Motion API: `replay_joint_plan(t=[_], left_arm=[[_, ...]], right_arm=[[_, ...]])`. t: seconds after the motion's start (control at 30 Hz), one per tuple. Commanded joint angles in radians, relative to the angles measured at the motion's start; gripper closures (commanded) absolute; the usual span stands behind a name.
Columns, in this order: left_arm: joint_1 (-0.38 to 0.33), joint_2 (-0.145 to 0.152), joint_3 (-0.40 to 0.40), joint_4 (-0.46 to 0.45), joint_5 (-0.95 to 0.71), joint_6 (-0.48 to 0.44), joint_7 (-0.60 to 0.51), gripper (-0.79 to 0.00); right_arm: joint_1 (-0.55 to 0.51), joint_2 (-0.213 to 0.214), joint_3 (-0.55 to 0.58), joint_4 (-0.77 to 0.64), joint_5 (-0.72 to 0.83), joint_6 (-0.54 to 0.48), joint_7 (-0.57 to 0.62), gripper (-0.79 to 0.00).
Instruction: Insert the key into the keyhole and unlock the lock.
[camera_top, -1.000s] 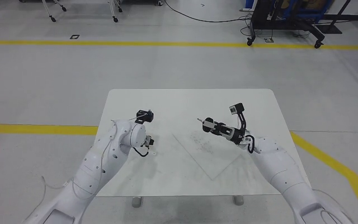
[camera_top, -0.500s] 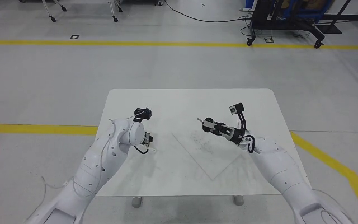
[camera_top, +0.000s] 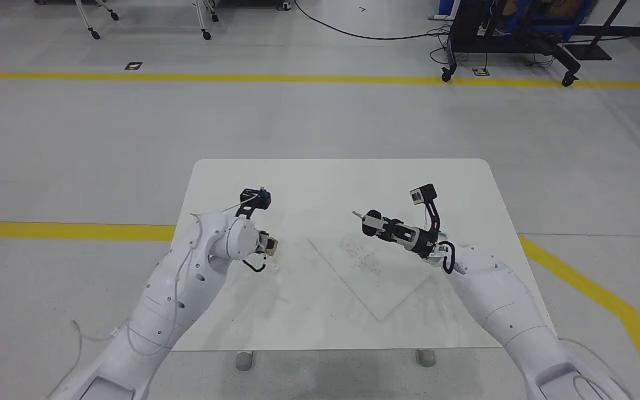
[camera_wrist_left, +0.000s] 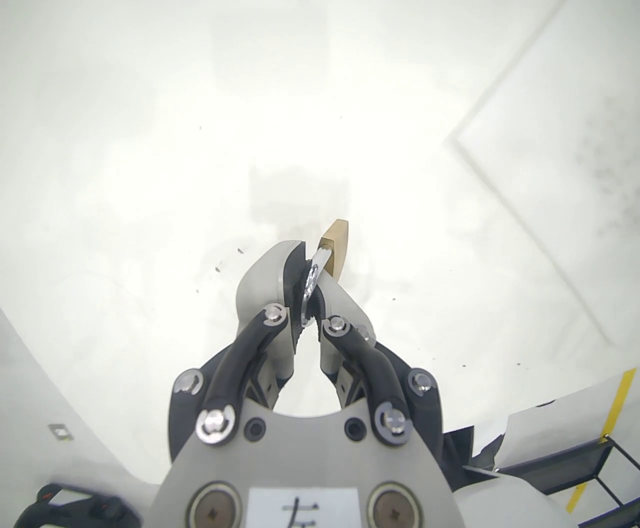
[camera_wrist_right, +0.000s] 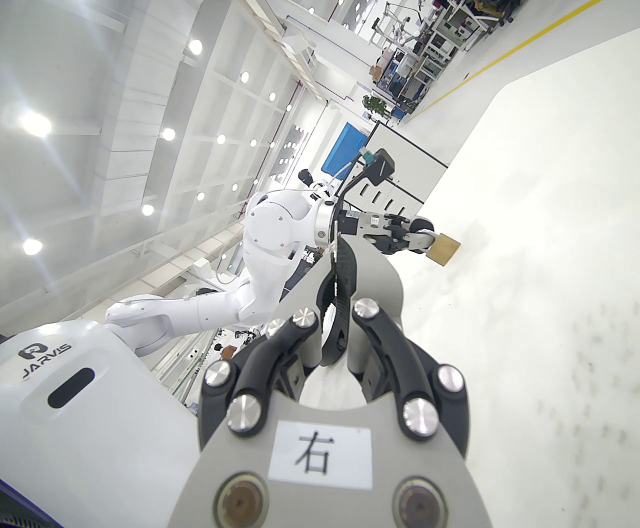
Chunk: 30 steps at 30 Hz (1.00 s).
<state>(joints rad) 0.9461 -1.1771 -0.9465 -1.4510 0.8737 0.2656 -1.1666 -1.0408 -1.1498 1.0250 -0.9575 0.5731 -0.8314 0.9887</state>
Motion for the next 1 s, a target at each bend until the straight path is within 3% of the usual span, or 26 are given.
replay_joint_plan(t=[0.0,0.23,0.6,0.63,0.8,0.97], left_arm=[[0.03,0.002,-0.048,-0.032,-0.078,-0.01,0.076,0.0],[0.158,0.01,-0.233,-0.069,-0.455,-0.173,0.276,0.0],[0.166,0.015,-0.239,-0.079,-0.433,-0.197,0.272,0.0],[0.175,0.012,-0.241,-0.077,-0.486,-0.21,0.28,0.0],[0.11,-0.003,-0.259,0.076,-0.846,-0.308,0.134,0.0],[0.015,-0.021,-0.204,0.24,-1.073,-0.38,-0.099,0.0]], right_arm=[[0.0,0.0,0.0,0.0,0.0,0.0,0.0,0.0],[0.0,0.0,0.0,0.0,0.0,0.0,0.0,0.0],[0.0,0.0,0.0,0.0,0.0,0.0,0.0,0.0],[-0.01,-0.003,-0.008,-0.017,0.004,0.02,-0.014,0.0],[-0.013,-0.034,-0.065,-0.081,0.059,0.074,-0.102,0.0],[0.029,-0.075,-0.117,-0.013,0.149,0.084,-0.147,0.0]])
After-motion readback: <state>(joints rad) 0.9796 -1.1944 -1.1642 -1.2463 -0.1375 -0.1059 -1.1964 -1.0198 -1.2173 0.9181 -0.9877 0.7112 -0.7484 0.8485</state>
